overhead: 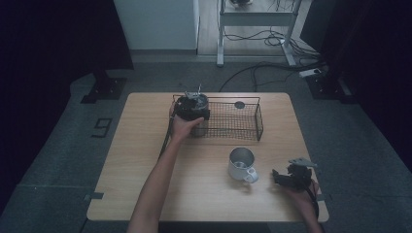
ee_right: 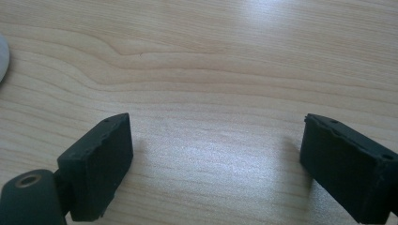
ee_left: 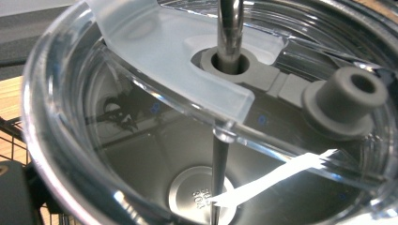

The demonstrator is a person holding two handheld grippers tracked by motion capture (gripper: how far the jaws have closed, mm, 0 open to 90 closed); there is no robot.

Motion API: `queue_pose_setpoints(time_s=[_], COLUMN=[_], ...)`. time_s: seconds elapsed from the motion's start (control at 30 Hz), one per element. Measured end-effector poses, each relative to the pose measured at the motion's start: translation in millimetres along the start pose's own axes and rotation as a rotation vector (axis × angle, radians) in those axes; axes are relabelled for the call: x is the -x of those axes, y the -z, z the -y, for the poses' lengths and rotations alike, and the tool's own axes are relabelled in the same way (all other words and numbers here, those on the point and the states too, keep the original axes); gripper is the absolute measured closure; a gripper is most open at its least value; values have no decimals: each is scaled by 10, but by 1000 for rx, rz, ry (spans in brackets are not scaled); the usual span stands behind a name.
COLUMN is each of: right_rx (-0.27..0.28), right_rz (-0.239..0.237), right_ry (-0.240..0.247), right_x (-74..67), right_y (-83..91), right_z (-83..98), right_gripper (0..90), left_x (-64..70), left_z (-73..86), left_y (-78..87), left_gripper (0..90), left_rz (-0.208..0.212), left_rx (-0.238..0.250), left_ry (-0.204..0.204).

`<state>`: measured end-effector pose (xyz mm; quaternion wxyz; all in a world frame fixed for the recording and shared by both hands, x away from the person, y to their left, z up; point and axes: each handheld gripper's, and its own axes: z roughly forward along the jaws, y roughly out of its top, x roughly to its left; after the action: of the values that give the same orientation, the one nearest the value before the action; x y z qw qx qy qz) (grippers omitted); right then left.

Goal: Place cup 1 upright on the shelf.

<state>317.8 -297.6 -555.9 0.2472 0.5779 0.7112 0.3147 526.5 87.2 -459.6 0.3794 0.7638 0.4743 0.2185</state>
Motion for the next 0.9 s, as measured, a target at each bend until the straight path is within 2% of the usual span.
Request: queue_pose_setpoints(time_s=[0.2, 0.3, 0.4, 0.43, 0.5, 0.7, 0.87, 0.9], right_rx=[0, 1, 0, 0, 0, 0, 0, 0], right_rz=[0, 2, 2, 2, 2, 2, 2, 3], right_ry=[0, 0, -1, -1, -1, -1, -2, -2], right_x=[0, 2, 1, 1, 1, 1, 1, 1], right_y=[0, 0, 0, 0, 0, 0, 0, 0], right_z=[0, 1, 0, 0, 0, 0, 0, 0], right_gripper=[96, 96, 96, 96, 96, 96, 98, 98], left_x=[-17, -33, -30, -23, -17, -31, -38, -48], left_z=[41, 68, 67, 65, 57, 47, 33, 21], left_y=[19, 27, 36, 55, 68, 119, 208, 261], left_gripper=[36, 32, 0, 0, 0, 0, 0, 0], left_rz=[11, 13, 4, 6, 4, -13, -3, 14], left_rx=[9, 18, 23, 44, 53, 55, 76, 90], left_ry=[-7, 10, 7, 0, -2, -1, -11, -7])
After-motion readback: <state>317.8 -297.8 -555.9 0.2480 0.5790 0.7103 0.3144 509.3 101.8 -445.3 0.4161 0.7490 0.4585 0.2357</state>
